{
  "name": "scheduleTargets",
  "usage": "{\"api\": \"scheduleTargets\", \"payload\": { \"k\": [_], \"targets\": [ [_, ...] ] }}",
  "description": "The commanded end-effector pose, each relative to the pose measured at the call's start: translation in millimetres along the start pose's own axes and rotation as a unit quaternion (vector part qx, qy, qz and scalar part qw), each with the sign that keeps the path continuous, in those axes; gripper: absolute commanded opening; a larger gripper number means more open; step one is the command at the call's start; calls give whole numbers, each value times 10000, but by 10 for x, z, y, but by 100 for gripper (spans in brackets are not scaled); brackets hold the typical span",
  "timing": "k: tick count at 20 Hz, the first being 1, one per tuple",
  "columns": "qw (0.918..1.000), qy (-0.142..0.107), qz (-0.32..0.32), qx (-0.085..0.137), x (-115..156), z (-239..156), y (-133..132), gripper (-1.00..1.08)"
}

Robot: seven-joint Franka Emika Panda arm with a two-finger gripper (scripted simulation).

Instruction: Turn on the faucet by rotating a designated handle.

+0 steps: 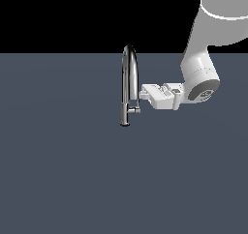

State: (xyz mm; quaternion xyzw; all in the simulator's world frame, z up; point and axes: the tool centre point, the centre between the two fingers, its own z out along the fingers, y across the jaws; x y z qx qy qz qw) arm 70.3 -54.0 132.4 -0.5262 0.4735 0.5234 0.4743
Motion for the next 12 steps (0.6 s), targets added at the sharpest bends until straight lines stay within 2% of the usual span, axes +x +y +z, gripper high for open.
{"api": "scheduleTargets", "payload": {
  "k": [1,12],
  "targets": [
    [10000,-12,2,-17,-27,0,66,-100],
    [10000,-20,-5,-36,-18,59,231,-100]
  ]
}}
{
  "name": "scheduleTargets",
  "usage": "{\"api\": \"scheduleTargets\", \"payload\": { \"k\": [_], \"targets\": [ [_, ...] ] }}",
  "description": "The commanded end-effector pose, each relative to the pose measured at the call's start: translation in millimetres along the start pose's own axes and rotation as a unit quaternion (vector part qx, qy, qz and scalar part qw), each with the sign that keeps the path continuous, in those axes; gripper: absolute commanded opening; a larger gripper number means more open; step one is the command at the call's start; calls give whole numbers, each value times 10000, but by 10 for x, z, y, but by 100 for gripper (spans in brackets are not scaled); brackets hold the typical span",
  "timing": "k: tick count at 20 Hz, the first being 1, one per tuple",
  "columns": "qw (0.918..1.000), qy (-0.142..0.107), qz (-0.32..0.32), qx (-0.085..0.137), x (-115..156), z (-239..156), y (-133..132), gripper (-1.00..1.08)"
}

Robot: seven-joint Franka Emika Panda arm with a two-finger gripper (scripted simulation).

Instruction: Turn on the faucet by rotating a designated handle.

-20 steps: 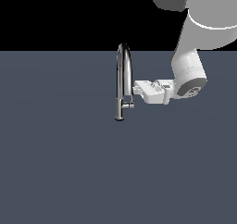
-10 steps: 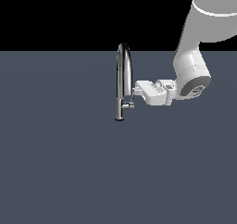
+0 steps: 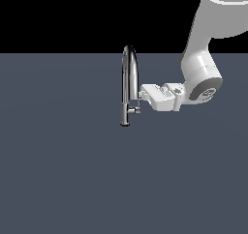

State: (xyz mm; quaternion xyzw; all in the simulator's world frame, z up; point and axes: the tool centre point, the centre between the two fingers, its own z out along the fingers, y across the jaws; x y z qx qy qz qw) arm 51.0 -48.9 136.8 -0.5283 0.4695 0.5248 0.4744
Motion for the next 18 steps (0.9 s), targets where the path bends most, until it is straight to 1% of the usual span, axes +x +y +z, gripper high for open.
{"api": "scheduleTargets", "payload": {
  "k": [1,13,14,15,18],
  "targets": [
    [10000,-3,20,4,40,-17,76,-100],
    [10000,4,25,18,212,-62,472,-100],
    [10000,4,25,18,212,-62,472,-100],
    [10000,-9,-86,-40,94,18,362,-100],
    [10000,-4,-49,-20,306,-10,450,-100]
  ]
}}
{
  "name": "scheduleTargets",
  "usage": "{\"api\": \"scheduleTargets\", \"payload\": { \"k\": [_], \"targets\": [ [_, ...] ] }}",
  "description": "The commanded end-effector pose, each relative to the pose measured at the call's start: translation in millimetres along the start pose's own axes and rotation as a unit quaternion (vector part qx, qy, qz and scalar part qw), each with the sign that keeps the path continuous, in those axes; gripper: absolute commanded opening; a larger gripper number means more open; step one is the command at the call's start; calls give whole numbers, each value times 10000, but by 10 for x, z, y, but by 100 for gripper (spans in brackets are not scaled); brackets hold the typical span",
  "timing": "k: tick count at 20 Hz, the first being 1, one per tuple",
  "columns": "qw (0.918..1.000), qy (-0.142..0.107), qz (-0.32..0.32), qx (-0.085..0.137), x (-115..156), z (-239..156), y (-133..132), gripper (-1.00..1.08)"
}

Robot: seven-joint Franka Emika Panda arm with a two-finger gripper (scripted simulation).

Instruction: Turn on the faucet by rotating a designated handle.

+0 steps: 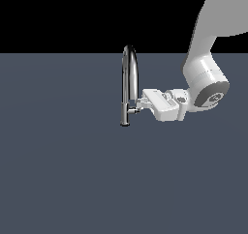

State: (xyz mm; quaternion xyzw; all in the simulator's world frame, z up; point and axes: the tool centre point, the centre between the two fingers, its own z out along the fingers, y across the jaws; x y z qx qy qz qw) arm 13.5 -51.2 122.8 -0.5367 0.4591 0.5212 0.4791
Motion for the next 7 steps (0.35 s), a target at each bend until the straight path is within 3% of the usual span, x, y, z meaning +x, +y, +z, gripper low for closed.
{"api": "scheduleTargets", "payload": {
  "k": [1,7],
  "targets": [
    [9999,5,100,39,236,-36,111,-100],
    [9998,13,161,72,575,-81,266,-100]
  ]
}}
